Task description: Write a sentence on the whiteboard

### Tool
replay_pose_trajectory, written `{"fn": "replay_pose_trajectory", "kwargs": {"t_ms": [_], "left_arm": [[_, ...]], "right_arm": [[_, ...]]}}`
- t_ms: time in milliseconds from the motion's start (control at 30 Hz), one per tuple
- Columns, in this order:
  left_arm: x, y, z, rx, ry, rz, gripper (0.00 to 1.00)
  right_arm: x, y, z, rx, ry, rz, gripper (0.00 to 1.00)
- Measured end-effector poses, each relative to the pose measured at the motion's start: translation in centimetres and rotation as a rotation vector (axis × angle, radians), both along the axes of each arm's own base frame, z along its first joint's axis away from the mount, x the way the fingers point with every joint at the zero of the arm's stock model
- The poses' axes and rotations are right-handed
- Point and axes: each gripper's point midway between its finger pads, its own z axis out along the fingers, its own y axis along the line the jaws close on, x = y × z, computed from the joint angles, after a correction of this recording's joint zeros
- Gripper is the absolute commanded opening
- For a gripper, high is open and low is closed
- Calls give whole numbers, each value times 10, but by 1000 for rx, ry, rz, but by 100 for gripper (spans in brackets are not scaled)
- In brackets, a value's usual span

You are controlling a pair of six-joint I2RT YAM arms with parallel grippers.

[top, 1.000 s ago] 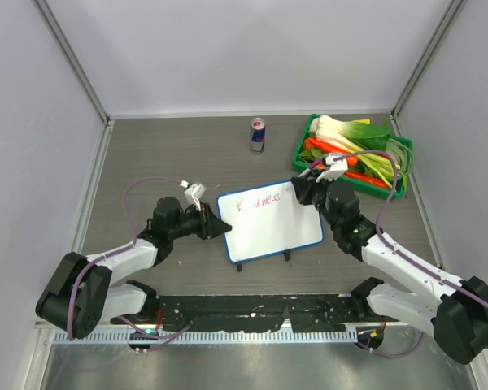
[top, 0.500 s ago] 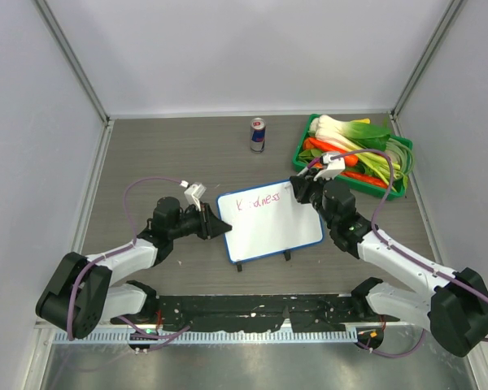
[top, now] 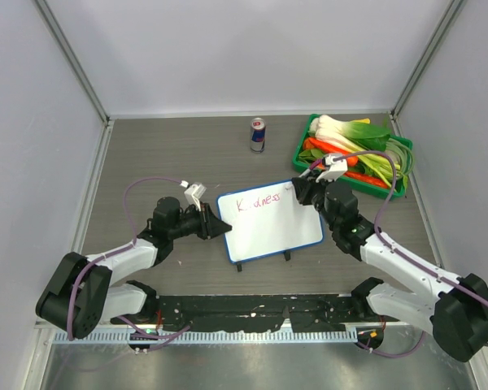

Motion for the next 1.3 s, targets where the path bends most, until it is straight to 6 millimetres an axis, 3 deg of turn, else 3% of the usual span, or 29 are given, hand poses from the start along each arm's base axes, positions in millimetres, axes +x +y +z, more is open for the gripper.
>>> {"fn": "replay_pose_trajectory", "kwargs": {"t_ms": [400, 900, 1300], "left_arm": [[0, 0, 0, 0, 0, 0, 0], [0, 0, 0, 0, 0, 0, 0], [0, 0, 0, 0, 0, -1, 0]], "right_arm": [[-13, -3, -14, -9, 44, 17, 1], [-15, -2, -17, -8, 51, 32, 1], [-4, 2, 15, 28, -14, 14, 1]]}}
